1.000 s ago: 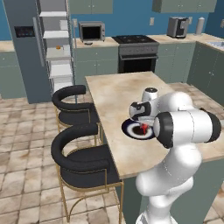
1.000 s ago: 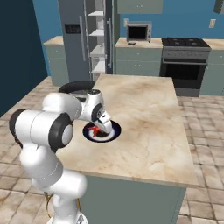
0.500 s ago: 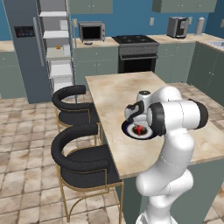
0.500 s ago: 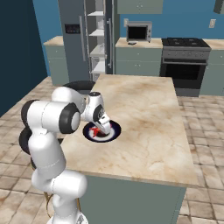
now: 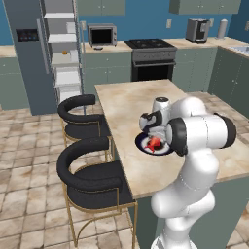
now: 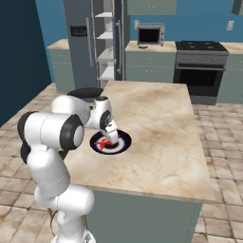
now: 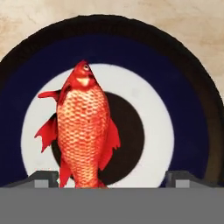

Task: Take the fish from the fridge and place it on the digital scale on the counter by the fridge. Wait a few seconds for a reading, then move it to the plate on the dining counter.

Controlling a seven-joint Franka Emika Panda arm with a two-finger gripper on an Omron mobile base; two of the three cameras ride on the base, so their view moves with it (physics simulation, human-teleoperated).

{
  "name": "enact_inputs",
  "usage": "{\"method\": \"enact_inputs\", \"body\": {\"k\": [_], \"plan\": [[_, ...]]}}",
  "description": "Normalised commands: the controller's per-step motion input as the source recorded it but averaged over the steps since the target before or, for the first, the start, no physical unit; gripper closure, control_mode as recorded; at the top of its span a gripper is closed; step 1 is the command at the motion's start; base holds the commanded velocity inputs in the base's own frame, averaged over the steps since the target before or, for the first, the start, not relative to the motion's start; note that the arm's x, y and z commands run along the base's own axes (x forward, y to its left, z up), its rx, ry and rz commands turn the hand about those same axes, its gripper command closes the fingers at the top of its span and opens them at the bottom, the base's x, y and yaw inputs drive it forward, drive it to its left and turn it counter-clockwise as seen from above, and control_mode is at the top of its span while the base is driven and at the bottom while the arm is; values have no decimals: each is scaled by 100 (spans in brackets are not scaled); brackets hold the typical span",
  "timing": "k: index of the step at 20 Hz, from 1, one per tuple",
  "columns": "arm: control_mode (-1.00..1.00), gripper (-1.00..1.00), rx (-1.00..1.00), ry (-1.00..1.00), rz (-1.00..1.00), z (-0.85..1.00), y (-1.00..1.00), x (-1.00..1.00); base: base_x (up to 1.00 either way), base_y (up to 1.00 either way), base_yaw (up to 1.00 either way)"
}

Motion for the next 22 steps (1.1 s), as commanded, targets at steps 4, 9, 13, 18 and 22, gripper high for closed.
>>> {"method": "enact_inputs", "body": {"k": [4, 9, 13, 18, 22], "plan": [[-100, -100, 9, -25, -4, 100, 0, -76, 0, 0, 0], [-100, -100, 5, -23, -1, 100, 0, -60, 0, 0, 0], [-100, -100, 1, -6, 0, 100, -1, -93, 0, 0, 0], [-100, -100, 0, 3, 0, 56, -4, -100, 0, 0, 0], [-100, -100, 0, 14, 0, 2, 0, -100, 0, 0, 0]]}}
